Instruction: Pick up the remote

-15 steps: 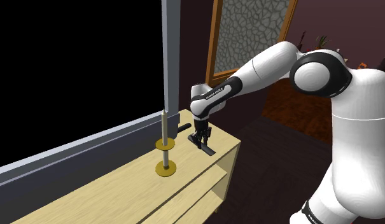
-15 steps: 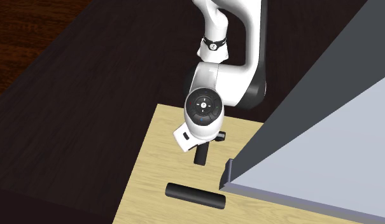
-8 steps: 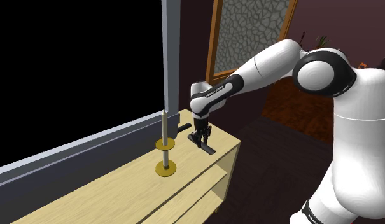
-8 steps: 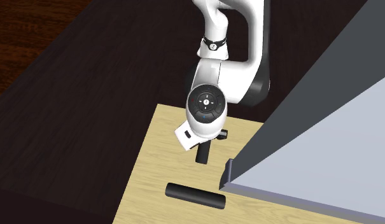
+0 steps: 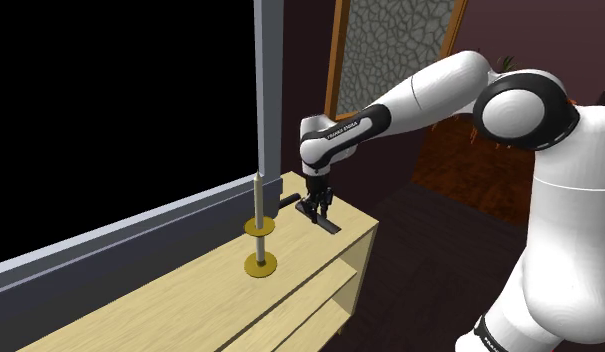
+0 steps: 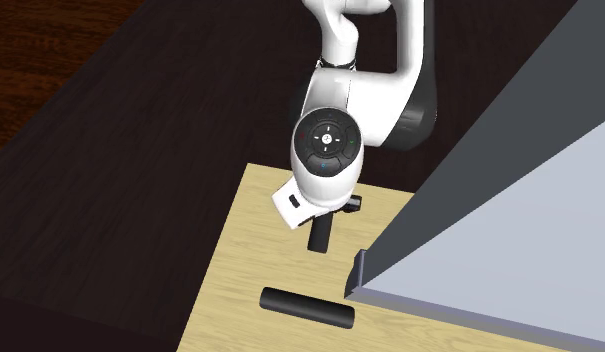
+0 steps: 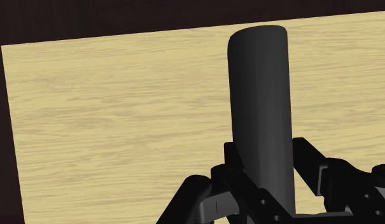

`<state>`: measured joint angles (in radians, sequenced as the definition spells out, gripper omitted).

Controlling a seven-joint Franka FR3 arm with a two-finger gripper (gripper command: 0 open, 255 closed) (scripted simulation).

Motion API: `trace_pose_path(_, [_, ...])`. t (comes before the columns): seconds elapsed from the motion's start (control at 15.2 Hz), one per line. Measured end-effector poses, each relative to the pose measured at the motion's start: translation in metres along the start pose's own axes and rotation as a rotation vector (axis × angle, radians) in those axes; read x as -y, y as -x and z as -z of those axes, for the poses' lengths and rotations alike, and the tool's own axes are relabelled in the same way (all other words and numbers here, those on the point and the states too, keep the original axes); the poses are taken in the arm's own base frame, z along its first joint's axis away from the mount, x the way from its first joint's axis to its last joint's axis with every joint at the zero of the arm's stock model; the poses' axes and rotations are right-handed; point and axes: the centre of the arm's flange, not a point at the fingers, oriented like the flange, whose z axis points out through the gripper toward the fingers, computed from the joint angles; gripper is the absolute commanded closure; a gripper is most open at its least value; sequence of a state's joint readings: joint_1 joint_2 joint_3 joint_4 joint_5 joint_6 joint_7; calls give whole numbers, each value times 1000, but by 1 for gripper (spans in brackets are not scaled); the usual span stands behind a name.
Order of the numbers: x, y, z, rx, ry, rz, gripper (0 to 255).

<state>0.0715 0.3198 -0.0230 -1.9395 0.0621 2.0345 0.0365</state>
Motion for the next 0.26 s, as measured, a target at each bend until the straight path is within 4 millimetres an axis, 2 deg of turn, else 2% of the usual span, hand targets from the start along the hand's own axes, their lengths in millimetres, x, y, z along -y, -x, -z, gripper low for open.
trace_pose_path(0.26, [1, 5, 19, 0, 0, 0, 255])
